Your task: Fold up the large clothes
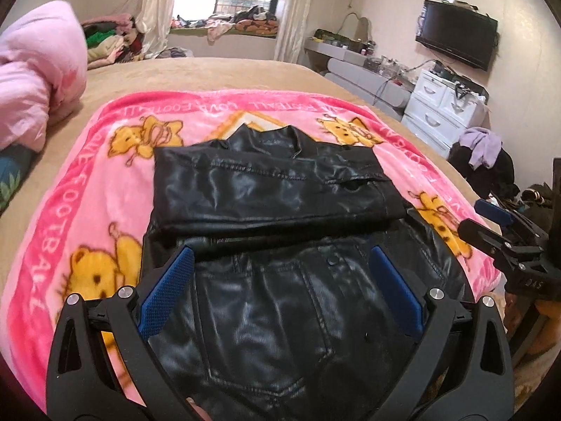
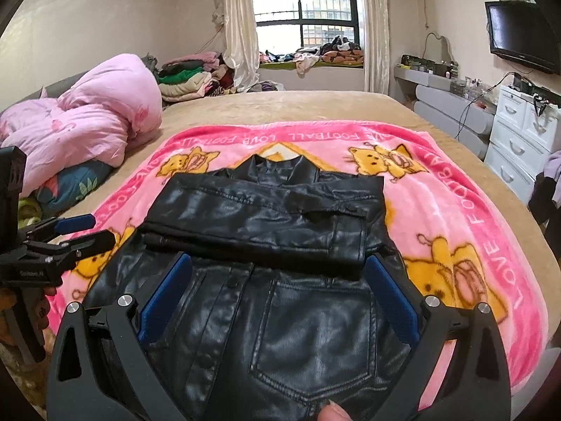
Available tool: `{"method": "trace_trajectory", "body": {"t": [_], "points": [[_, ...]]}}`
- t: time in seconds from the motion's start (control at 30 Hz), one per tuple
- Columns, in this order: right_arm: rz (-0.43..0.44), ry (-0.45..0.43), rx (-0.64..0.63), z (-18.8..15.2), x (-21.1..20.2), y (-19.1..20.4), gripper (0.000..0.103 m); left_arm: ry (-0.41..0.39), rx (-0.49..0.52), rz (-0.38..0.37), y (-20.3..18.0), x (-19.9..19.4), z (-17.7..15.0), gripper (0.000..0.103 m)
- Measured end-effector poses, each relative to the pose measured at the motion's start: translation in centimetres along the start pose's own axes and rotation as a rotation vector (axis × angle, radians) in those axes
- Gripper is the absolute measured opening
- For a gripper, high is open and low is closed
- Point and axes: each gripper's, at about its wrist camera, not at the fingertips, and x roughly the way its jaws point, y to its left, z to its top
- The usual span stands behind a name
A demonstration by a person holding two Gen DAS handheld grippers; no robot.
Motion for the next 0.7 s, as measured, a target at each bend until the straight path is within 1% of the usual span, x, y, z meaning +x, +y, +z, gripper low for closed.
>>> {"method": "trace_trajectory", "body": {"t": [0.2,0.4,0.7], "points": [[-0.003,0.029,-0.007,-1.6,-0.3,-0.5,0.098,0.022,-0.039,0.015,0.6,-0.1,-1.6,0.094],[0.016,0.059,0.016,-3.3,-0.6,-1.6,0.098,0.054,-0.056,0.047,0.8,0.0,-3.4,0.094],[-0.006,0.095,0.033,-5.5,-1.2,-3.4,0.098,0.094,-0.088,0.094,1.9,0.0,-5.5,0.094]]}}
